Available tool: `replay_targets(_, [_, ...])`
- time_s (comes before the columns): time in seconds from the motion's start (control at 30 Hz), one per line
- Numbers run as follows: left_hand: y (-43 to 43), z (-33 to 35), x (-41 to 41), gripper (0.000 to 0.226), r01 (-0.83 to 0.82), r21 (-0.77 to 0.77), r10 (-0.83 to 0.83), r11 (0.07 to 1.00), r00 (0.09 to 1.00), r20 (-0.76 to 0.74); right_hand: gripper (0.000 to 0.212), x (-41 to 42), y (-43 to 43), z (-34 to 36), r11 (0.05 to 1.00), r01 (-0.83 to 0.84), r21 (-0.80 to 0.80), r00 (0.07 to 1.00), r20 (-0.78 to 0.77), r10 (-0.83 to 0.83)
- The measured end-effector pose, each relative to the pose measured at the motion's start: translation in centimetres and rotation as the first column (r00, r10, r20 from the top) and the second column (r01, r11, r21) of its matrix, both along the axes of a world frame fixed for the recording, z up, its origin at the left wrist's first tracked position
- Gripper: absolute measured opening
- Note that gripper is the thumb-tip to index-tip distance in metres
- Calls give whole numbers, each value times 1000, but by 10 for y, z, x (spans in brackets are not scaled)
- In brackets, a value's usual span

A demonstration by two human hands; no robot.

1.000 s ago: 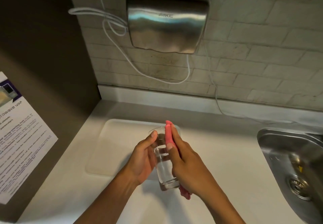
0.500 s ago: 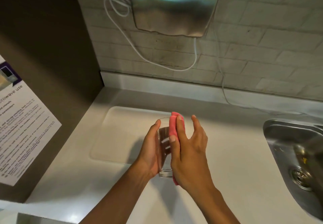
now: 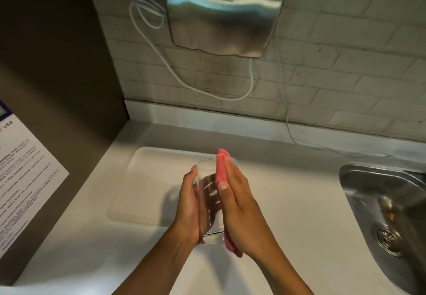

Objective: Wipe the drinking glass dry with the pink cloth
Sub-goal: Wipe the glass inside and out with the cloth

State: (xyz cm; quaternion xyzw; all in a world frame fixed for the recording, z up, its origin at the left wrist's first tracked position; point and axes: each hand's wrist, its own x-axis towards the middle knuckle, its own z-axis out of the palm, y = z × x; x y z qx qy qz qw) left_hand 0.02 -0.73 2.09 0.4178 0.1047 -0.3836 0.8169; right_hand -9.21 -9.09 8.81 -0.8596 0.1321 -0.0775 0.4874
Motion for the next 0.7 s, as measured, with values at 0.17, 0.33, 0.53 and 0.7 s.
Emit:
replay_targets(0.17, [0,1,7,71,-29,62,29,998,1000,0,59,-22,10,-15,987,-128,-95,987,-105,118])
replay_targets(0.33, [0,4,1,75,13,97,-13,995,1000,0,53,-13,12,-8,975,-116,-189,989,-109,96])
replay_targets(0.53, [1,10,11,75,25,152,-33,988,998,50,58,-6,7,7,996,-81,-38,996,-39,79])
replay_targets(0.7, [4,8,7,79,30,180,-32,983,999,7,59,-22,16,3,950,-216,-226,964,-203,170])
